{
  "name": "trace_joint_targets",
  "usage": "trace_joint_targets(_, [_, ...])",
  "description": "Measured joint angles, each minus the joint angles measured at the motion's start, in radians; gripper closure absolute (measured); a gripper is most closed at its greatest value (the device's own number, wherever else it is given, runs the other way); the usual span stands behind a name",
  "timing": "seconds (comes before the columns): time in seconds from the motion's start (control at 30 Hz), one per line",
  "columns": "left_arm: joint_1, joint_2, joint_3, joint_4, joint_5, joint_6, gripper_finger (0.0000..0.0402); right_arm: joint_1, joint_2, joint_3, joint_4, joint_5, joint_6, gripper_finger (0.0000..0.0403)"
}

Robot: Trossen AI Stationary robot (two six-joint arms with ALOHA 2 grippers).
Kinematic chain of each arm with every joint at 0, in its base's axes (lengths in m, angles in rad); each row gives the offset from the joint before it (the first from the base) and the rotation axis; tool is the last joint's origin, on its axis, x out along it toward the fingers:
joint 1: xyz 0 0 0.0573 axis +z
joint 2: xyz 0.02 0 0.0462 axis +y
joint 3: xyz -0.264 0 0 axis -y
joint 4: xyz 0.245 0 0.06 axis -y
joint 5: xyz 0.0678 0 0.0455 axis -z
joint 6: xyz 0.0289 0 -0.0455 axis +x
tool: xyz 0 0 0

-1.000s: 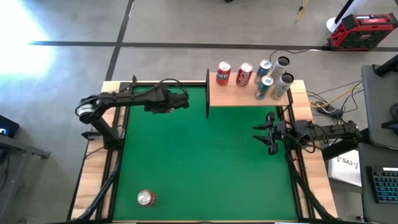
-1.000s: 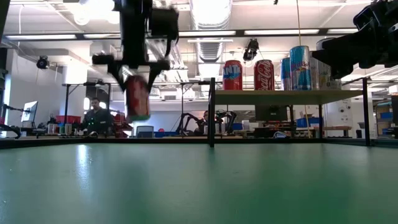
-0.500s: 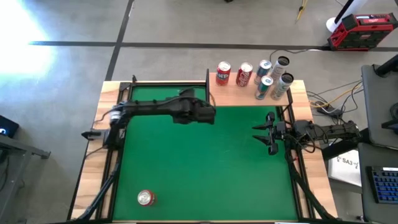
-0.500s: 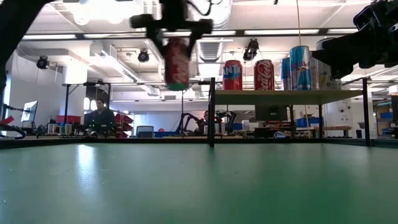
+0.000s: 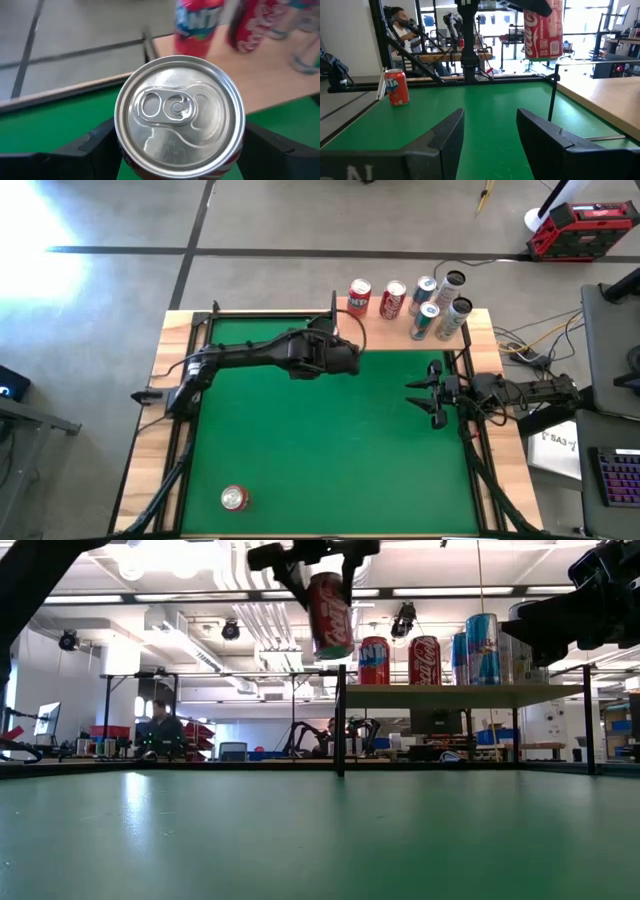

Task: Place canned beverage on shelf
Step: Put the red white soda can on the shelf aligned with the other red white soda can

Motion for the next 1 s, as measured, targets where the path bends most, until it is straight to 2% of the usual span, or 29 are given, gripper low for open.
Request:
trace_joint_targets(0.47, [0.007,0.017,0.024,0.302,0.004,0.465,0.0116,0.000,0.001,0.000,-0.001,0.000,0.000,0.0229])
trace_joint_targets(1.0, [0.092,0.077,0.026,0.447,0.132,0.634,0.0116,0.000,0.001,0.000,-0.001,0.000,0.000,0.0229])
